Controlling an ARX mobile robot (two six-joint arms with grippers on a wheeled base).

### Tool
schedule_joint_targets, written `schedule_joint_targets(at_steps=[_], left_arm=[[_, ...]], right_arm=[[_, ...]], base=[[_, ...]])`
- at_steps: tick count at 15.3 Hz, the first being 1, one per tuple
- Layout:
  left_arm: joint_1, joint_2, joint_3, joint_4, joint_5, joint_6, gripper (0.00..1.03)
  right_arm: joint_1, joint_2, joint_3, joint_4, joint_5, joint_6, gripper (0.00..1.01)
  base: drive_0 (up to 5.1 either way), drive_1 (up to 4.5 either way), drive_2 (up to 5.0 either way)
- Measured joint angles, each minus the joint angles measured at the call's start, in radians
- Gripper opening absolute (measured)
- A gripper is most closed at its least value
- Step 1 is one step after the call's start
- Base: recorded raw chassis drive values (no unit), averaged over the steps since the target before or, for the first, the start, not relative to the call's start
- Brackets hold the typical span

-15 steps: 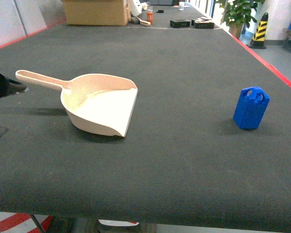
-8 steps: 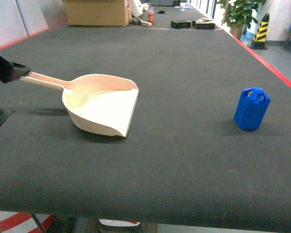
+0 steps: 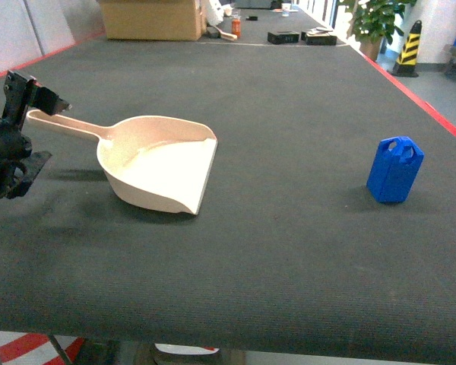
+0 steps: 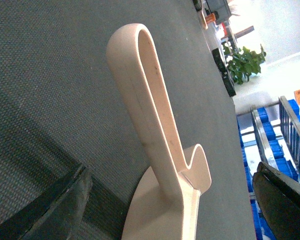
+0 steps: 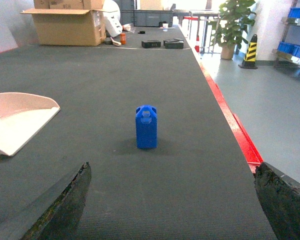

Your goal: Place part in tray to right shelf

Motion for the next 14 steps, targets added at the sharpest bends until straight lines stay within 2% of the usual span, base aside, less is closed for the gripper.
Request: schedule_joint_targets(at_steps=[3, 5, 9, 10, 12, 14], left_arm=[[-0.007, 0.072, 0.147, -0.063, -0.012, -0.023, 0.98], [-0.011, 0.119, 0.236, -0.122, -0.051, -0.029, 0.98], [-0.004, 0.212, 0.39, -0.163, -0.048, -0.049, 0.98], [-0.002, 0.23, 0.407, -0.156, -0.035, -0.05, 0.93], [0.007, 0.242, 0.406, -0.129, -0.026, -0.091, 0.7], [0.006, 0.241, 0.373, -0.042, 0.021, -0.125, 0.43]], right_arm=[[0.0, 0.0, 0.0, 0.0, 0.0, 0.0, 0.98], [0.0, 0.0, 0.0, 0.0, 0.0, 0.0, 0.98], [0.0, 0.0, 0.0, 0.0, 0.0, 0.0, 0.98], [0.0, 0.0, 0.0, 0.0, 0.0, 0.0, 0.98], [0.0, 0.0, 0.0, 0.0, 0.0, 0.0, 0.98], [0.0, 0.0, 0.0, 0.0, 0.0, 0.0, 0.98]], base=[[0.0, 0.0, 0.0], [0.0, 0.0, 0.0], [0.0, 0.0, 0.0], [0.0, 0.0, 0.0], [0.0, 0.0, 0.0], [0.0, 0.0, 0.0]])
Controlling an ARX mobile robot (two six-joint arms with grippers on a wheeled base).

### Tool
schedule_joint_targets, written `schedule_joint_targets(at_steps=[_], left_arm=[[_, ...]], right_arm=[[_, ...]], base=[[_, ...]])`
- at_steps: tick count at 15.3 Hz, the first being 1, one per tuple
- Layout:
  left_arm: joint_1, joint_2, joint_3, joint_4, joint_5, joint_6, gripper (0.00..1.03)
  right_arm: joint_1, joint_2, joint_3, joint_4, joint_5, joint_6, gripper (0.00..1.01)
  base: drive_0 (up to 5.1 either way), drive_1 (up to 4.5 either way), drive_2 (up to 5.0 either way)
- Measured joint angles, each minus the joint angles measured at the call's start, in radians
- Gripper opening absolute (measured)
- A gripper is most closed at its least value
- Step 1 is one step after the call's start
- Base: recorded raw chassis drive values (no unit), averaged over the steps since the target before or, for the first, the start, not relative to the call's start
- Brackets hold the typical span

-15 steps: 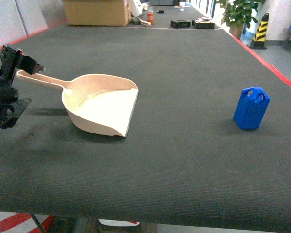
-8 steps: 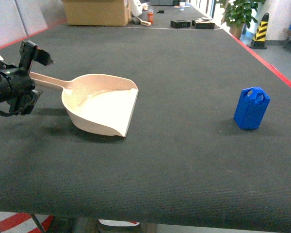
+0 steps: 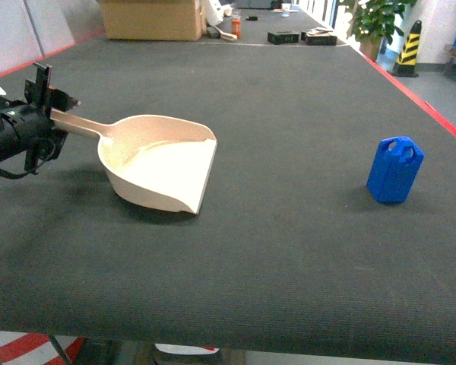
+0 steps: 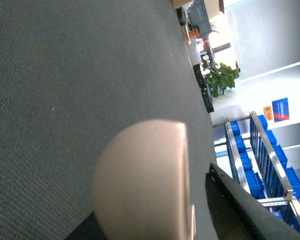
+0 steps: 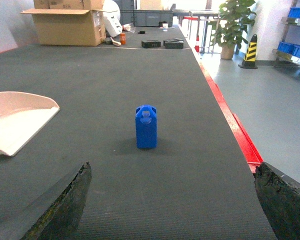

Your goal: Place part in tray to right shelf

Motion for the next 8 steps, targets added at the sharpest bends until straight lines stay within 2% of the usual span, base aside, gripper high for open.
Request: schedule_joint_targets(at_steps=[1, 2, 4, 7, 8], left_arm=[[-0.006, -0.006, -0.042, 0.03, 0.002, -0.018, 0.3], [-0.011, -0.016, -0.088, 0.081, 0.003, -0.061, 0.21], [-0.014, -0.1, -0.213, 0.192, 0.028, -0.1, 0.17], [-0.016, -0.273, -0.432, 0.393, 0.061, -0.154, 0.16], [-0.019, -0.335, -0.496, 0.407, 0.082, -0.172, 0.16]], right_arm=[[0.0, 0.0, 0.0, 0.0, 0.0, 0.0, 0.98], [0.0, 0.0, 0.0, 0.0, 0.0, 0.0, 0.98], [0.0, 0.0, 0.0, 0.0, 0.0, 0.0, 0.98], [0.0, 0.0, 0.0, 0.0, 0.0, 0.0, 0.98], [0.0, 0.0, 0.0, 0.0, 0.0, 0.0, 0.98]], base=[[0.0, 0.0, 0.0], [0.0, 0.0, 0.0], [0.0, 0.0, 0.0], [0.0, 0.0, 0.0], [0.0, 0.0, 0.0]])
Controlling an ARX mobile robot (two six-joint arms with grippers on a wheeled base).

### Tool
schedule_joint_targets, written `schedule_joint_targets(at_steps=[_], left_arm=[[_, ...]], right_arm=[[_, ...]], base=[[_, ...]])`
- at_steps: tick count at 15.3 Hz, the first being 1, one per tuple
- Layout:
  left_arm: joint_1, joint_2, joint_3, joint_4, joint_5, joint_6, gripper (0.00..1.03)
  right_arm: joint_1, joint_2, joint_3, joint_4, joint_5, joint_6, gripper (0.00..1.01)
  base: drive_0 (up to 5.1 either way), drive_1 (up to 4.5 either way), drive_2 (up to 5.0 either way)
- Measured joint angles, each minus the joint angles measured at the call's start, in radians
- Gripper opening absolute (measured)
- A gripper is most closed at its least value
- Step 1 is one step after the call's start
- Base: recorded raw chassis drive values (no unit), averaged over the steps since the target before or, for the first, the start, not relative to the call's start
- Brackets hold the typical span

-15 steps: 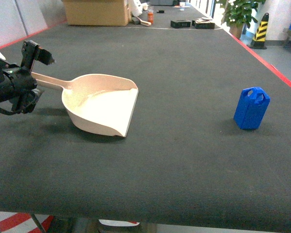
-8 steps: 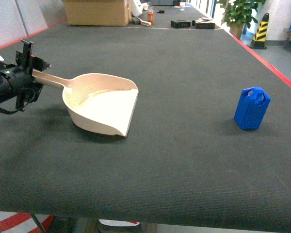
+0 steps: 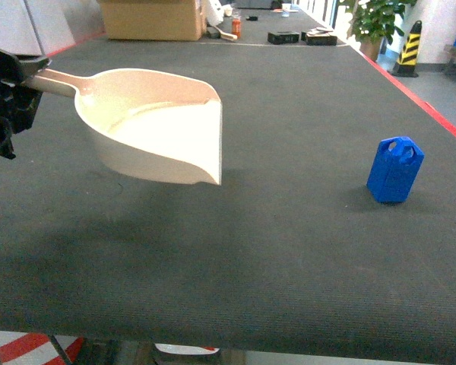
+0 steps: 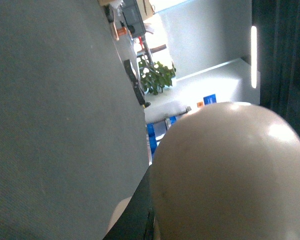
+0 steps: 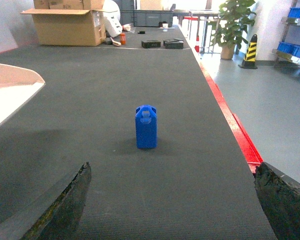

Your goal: Place part in tray to right shelf

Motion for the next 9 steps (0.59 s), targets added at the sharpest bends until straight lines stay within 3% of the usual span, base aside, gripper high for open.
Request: schedule_joint_targets(at_steps=[3, 7, 9], left_arm=[[-0.061, -0.084, -0.159, -0.003, 0.109, -0.011, 0.16], [-0.154, -0.181, -0.304, -0.004, 0.023, -0.135, 0.16], [-0.199, -0.247, -0.358, -0.005, 0.008, -0.196, 0.16]], right_arm=[[0.0, 0.0, 0.0, 0.0, 0.0, 0.0, 0.98], [0.0, 0.0, 0.0, 0.0, 0.0, 0.0, 0.98], [0.0, 0.0, 0.0, 0.0, 0.0, 0.0, 0.98]], base=[[0.0, 0.0, 0.0], [0.0, 0.0, 0.0], [0.0, 0.0, 0.0]])
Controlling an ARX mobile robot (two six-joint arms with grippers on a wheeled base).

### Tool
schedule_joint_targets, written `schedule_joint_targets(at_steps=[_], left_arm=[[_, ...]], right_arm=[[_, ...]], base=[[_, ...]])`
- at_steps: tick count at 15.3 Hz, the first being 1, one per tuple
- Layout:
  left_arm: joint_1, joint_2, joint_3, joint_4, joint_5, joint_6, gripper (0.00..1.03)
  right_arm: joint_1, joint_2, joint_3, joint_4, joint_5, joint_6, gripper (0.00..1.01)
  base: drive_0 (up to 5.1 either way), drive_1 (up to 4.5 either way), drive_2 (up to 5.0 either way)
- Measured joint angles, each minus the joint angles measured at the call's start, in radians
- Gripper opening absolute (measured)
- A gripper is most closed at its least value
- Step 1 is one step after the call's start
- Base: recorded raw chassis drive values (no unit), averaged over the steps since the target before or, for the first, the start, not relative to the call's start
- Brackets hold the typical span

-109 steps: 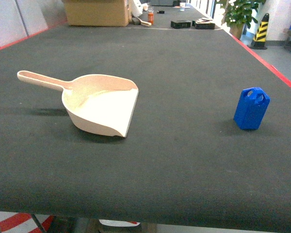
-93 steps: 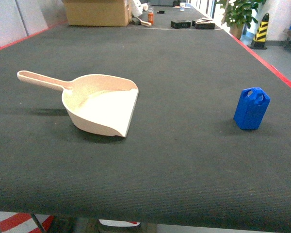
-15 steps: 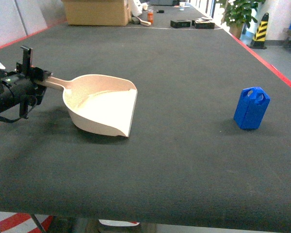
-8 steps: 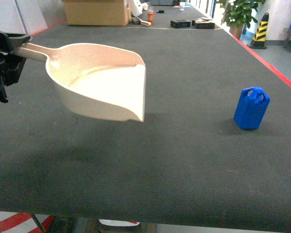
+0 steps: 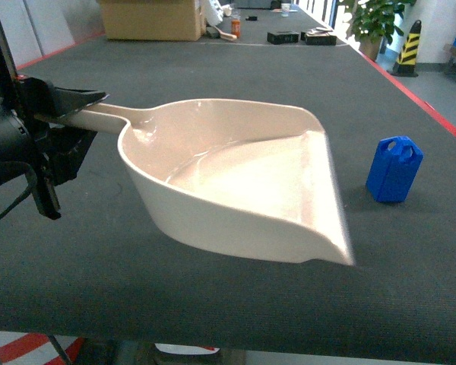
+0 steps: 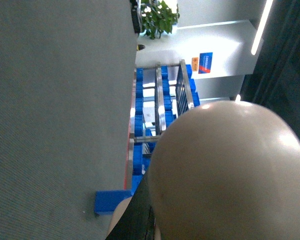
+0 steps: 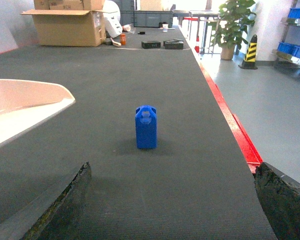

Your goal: Place part in tray to right shelf

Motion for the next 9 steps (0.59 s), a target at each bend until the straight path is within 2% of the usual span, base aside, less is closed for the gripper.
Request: schedule_joint_targets(at_steps=[2, 5, 7, 8, 9], left_arm=[[-0.032, -0.032, -0.013, 0.003, 0.015, -0.023, 0.16], [-0.042, -0.033, -0.024, 0.001, 0.023, 0.036, 0.16], [-0.042, -0.033, -0.024, 0.001, 0.023, 0.055, 0.16], [-0.042, -0.033, -0.024, 0.001, 0.023, 0.055, 0.16], [-0.042, -0.033, -0.024, 0.0, 0.021, 0.056, 0.16]], right_arm=[[0.0, 0.0, 0.0, 0.0, 0.0, 0.0, 0.98], [0.0, 0.0, 0.0, 0.0, 0.0, 0.0, 0.98], [0.002, 0.002, 0.001, -0.01, 0.008, 0.0, 0.98], [0.047, 0.085, 0.041, -0.103, 0.132, -0.001, 0.98], [0.021, 0.286, 0.076, -0.001, 0.205, -0.009, 0.98]], base=[[0.0, 0.0, 0.0], [0.0, 0.0, 0.0], [0.0, 0.0, 0.0], [0.0, 0.0, 0.0], [0.0, 0.0, 0.0]])
